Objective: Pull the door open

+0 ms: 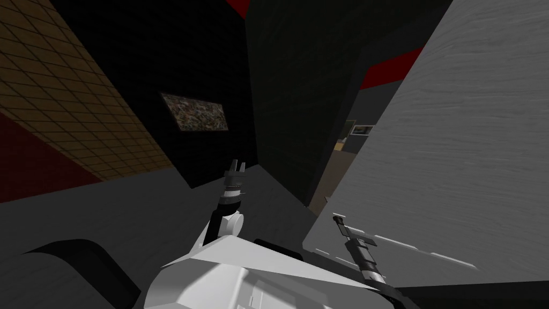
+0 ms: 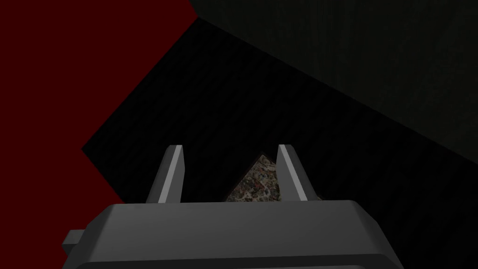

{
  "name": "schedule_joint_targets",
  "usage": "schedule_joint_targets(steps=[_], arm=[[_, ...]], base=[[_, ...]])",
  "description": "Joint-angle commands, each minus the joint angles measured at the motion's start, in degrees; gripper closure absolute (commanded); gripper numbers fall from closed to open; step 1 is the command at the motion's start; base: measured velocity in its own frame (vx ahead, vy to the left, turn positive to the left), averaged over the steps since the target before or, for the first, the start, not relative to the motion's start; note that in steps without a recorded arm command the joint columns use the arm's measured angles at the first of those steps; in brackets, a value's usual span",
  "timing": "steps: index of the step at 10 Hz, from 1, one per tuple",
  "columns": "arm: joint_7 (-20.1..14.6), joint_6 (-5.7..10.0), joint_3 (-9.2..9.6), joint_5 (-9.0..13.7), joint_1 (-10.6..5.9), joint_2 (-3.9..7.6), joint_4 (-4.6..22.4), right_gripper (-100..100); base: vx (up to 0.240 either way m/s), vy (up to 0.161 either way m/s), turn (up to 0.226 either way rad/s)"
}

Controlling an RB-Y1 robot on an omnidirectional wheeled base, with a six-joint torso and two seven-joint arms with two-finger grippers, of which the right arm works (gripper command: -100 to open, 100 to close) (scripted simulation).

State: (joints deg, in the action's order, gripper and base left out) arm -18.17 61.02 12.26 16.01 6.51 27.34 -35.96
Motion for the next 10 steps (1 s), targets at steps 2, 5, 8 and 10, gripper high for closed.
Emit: schedule_joint_targets(steps=[2, 5, 8, 10], arm=[[-0.63, 1.55, 0.76, -0.05, 0.88, 0.47, 0.45, 100], [-1.39, 3.69, 1.56, 0.04, 1.96, 1.34, 1.02, 100], [-2.21, 5.98, 2.43, 0.13, 3.13, 2.26, 1.63, 100], [-2.84, 7.76, 3.09, 0.20, 4.03, 2.98, 2.10, 100]], base=[[-0.123, -0.048, 0.099], [-0.196, -0.068, 0.164], [-0.193, -0.058, 0.146], [-0.167, -0.056, 0.152]])
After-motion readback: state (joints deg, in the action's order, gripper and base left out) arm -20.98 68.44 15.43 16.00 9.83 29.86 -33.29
